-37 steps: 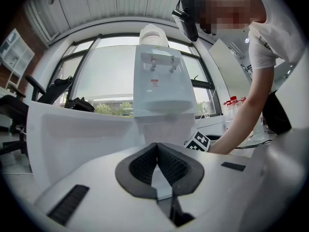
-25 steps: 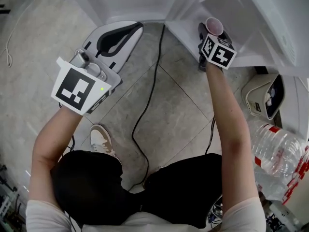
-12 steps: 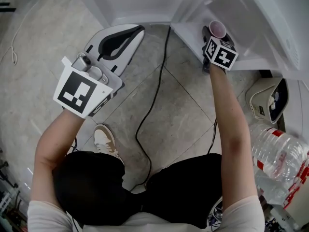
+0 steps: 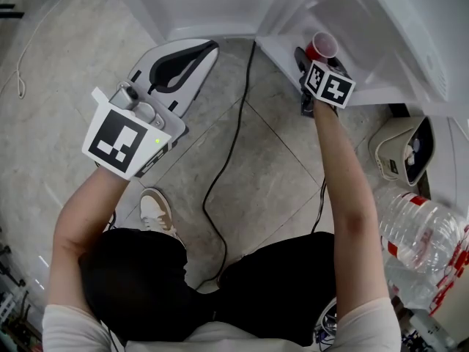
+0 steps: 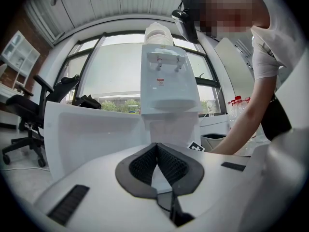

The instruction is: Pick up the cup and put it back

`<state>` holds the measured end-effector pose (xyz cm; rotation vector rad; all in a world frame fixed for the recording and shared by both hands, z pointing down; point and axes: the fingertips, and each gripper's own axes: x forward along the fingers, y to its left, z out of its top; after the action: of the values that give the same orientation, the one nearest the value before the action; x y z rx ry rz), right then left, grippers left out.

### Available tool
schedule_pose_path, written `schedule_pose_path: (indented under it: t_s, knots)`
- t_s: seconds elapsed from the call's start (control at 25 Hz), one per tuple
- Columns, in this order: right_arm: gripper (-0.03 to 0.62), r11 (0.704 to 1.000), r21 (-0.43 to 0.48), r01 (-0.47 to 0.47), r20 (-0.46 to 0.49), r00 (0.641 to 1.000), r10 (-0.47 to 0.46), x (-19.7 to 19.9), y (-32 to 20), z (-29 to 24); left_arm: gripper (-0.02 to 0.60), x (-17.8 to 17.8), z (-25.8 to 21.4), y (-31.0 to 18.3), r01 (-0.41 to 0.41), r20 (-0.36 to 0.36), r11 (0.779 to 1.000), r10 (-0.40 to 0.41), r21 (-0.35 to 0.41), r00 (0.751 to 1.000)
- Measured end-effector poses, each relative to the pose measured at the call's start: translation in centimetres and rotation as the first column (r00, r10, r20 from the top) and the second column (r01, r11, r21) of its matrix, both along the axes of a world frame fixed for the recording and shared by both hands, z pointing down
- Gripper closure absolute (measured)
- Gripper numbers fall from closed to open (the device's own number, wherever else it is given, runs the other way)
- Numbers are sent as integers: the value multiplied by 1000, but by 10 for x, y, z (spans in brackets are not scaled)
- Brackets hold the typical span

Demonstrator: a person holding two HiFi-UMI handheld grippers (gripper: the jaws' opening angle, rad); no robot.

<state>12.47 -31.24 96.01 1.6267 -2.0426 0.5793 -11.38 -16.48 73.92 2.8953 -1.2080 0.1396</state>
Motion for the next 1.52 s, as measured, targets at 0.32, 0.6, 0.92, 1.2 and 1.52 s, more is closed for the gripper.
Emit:
schedule_pose_path:
  t_s: [0.32, 0.6, 0.92, 1.2, 1.52]
  knots:
    - [200, 997, -38, 74, 21, 997, -74, -12, 28, -5, 558, 16, -7, 7, -12, -33, 1000, 12, 12, 999]
    - [200, 987, -34, 154, 26, 988, -153, -18, 47, -26, 558, 28, -18, 8, -13, -45, 999, 15, 38, 999]
    - [201, 967, 27, 252, 61, 966, -253, -31, 73, -73, 558, 50, -37, 3, -36, -48, 996, 40, 80, 998]
    - [204, 948, 72, 311, 67, 946, -316, -38, 116, -90, 558, 68, -45, 1, -77, -46, 993, 81, 88, 996]
    - [564, 972, 109, 207, 47, 976, -214, -19, 123, -126, 558, 82, -64, -11, -130, 84, 988, 123, 82, 989]
